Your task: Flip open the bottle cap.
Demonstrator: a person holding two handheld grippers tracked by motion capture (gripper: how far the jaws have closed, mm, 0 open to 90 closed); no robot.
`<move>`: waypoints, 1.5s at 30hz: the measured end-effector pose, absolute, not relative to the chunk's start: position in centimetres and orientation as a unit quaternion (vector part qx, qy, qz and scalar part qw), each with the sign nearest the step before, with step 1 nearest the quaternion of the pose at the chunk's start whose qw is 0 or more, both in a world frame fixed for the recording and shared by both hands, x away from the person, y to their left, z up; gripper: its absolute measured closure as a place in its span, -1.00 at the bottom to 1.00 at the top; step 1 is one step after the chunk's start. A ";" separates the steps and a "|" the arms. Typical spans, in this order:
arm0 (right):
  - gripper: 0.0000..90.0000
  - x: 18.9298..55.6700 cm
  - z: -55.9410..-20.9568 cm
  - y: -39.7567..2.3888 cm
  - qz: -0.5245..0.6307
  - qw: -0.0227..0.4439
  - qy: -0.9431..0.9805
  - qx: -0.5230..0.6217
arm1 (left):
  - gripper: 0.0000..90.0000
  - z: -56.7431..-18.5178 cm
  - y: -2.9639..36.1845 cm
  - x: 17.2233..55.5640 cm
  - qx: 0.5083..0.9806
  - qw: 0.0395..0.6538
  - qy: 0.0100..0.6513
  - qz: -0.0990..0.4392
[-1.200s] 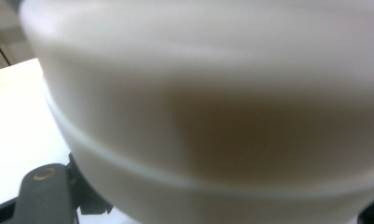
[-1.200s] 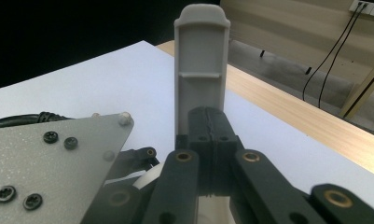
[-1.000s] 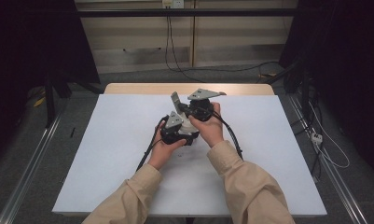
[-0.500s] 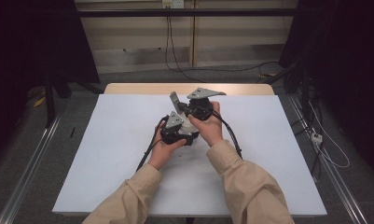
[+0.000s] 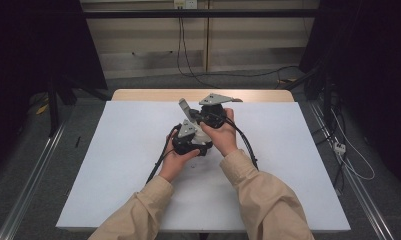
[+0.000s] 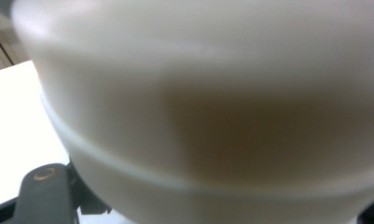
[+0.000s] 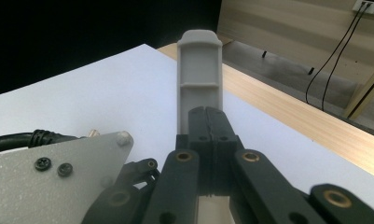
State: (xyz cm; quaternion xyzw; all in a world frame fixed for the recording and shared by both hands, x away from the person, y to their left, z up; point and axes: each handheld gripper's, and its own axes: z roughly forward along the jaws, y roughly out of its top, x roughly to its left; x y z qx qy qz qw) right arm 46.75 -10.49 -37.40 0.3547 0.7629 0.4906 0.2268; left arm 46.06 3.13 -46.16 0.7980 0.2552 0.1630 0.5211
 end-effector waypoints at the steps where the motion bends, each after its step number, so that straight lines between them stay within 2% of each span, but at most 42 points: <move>1: 1.00 46.8 -37.4 -10.4 0.491 0.226 0.763 0.355 | -0.58 -46.2 3.1 46.1 0.798 0.521 0.255 0.163; 11: 1.00 47.0 -37.7 -10.1 0.484 0.219 0.770 0.354 | -0.58 -46.2 3.1 46.0 0.797 0.521 0.259 0.162; 12: 1.00 47.0 -37.7 -10.1 0.482 0.220 0.771 0.353 | -0.58 -46.2 3.0 45.9 0.795 0.518 0.262 0.174; 30: 0.98 46.8 -37.8 -10.3 0.476 0.220 0.775 0.353 | -0.60 -46.2 3.0 45.9 0.795 0.524 0.264 0.154; 36: 0.89 46.7 -37.8 -10.5 0.477 0.225 0.772 0.355 | -0.80 -46.1 3.7 46.3 0.792 0.526 0.276 0.142; 43: 0.71 46.0 -37.5 -11.1 0.478 0.229 0.772 0.352 | -0.84 -45.5 4.1 45.7 0.801 0.515 0.273 0.136; 45: 0.57 45.7 -37.5 -11.5 0.483 0.225 0.768 0.356 | -0.84 -45.3 4.5 45.5 0.804 0.511 0.273 0.131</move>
